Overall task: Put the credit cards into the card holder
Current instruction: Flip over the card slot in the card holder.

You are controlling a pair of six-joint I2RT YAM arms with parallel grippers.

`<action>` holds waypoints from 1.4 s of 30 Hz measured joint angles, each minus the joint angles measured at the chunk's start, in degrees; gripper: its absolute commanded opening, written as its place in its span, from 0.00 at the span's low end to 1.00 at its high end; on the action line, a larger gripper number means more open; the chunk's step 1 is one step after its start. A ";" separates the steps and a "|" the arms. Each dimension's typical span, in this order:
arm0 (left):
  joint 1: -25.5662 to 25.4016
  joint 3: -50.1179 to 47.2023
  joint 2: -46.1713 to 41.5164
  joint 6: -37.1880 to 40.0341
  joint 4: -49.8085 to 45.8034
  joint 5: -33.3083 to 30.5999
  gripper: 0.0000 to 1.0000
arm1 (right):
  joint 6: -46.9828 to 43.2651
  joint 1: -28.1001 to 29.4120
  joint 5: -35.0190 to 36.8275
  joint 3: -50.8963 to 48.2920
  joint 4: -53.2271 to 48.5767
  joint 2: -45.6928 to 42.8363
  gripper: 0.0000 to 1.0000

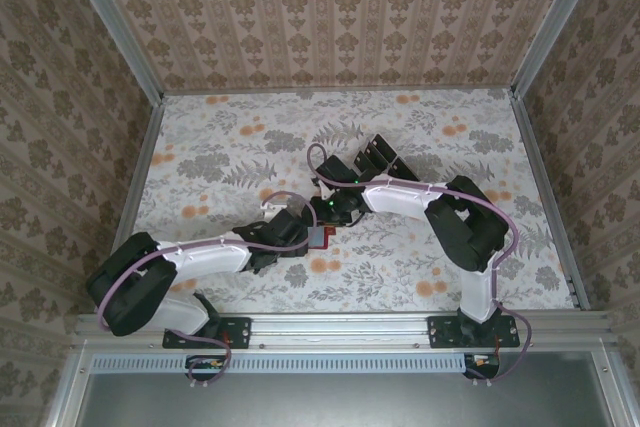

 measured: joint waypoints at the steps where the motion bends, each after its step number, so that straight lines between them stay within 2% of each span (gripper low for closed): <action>1: 0.00 0.00 -0.02 -0.04 0.00 0.00 1.00 | 0.20 0.00 0.15 -0.04 0.02 0.00 0.49; 13: 0.00 -0.02 0.00 -0.04 0.02 -0.15 1.00 | 0.66 0.00 0.26 -0.02 0.59 1.92 0.50; 25: 0.00 -0.04 -1.40 -0.04 -0.96 -0.52 1.00 | 1.53 -0.11 -2.69 0.20 3.61 2.12 0.49; 33: 0.76 -0.28 -12.35 -0.04 -5.40 -2.36 1.00 | 2.73 0.15 -3.87 2.10 3.80 2.12 0.49; 42: 6.05 -2.69 -25.97 -0.46 -10.88 -3.50 1.00 | 2.75 3.26 -3.93 11.32 2.21 3.52 0.49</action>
